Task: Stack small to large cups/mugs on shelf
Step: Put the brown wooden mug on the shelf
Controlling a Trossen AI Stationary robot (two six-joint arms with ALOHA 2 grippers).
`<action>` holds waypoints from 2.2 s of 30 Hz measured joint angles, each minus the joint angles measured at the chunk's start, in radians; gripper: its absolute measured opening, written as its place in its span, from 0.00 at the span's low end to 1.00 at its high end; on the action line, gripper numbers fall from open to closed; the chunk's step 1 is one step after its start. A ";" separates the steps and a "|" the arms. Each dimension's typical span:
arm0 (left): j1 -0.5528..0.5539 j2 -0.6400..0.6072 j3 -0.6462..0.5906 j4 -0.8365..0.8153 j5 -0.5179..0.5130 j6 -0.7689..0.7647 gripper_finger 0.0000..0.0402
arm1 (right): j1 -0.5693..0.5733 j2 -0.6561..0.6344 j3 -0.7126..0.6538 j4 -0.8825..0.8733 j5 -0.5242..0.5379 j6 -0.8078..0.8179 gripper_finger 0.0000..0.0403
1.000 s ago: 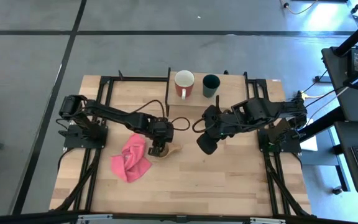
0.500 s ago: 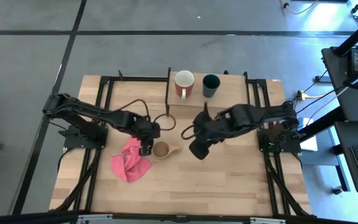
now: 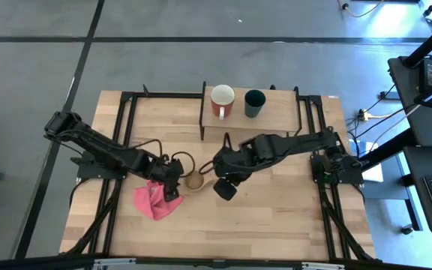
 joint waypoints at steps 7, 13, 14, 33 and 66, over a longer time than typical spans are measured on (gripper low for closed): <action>-0.107 0.000 -0.014 0.073 -0.068 -0.166 0.26 | -0.042 0.080 0.000 0.089 -0.079 -0.075 0.00; -0.198 0.000 -0.014 0.084 -0.186 -0.380 0.26 | -0.094 0.153 0.000 0.091 -0.149 -0.196 0.00; -0.210 0.000 -0.014 0.084 -0.213 -0.423 0.26 | -0.102 0.165 0.000 0.092 -0.161 -0.221 0.00; -0.304 0.004 -0.014 0.033 -0.393 -0.855 0.26 | -0.249 0.205 0.000 0.150 -0.277 -0.444 0.00; -0.265 0.004 -0.014 0.005 -0.330 -0.916 0.26 | -0.198 0.349 0.000 0.162 -0.053 -0.475 0.00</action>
